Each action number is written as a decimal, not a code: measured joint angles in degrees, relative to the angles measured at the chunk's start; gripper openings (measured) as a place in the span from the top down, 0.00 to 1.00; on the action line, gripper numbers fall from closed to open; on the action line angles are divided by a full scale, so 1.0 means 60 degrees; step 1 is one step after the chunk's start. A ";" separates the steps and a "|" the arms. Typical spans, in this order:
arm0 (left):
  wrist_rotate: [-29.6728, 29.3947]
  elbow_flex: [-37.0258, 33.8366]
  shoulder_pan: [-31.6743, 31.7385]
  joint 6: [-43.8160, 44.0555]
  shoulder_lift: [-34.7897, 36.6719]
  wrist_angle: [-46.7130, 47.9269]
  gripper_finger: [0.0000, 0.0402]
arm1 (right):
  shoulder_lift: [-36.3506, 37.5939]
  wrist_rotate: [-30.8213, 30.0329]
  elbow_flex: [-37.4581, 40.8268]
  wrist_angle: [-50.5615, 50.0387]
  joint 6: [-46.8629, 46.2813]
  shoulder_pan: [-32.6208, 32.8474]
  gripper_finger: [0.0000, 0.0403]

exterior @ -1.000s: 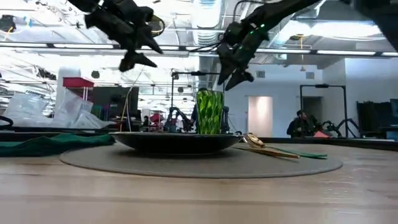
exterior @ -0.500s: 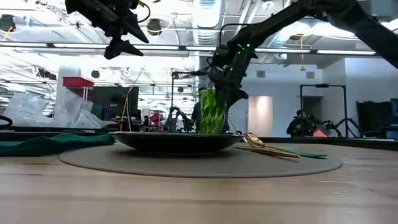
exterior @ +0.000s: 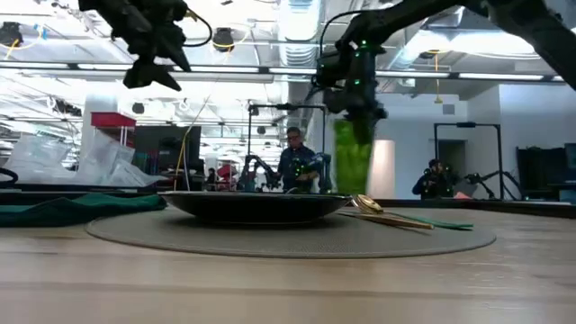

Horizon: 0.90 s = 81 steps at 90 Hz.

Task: Set table place
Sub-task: Move the green cup to the top right of the the gray table mat

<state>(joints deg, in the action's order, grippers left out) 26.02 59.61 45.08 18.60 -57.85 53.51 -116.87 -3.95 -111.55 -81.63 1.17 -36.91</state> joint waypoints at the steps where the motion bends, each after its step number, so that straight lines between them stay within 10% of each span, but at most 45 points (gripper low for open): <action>1: -0.0002 0.0000 0.0000 -0.0016 0.0025 0.0026 0.53 | 0.0046 -0.0007 0.0036 -0.0044 -0.0002 0.0000 1.00; 42: -0.0816 0.0000 -0.0004 0.0382 0.0660 -0.0109 0.53 | 0.3112 0.0584 0.5083 0.2613 -0.1296 0.0478 1.00; 81: -0.0964 0.0000 -0.0004 0.0375 0.0645 -0.0013 0.53 | 0.3058 0.1688 0.5584 0.3309 -0.1338 0.0539 1.00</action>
<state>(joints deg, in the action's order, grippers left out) 20.24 59.61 45.06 20.85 -53.98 53.43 -98.52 6.17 -78.04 -61.78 -6.86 -33.67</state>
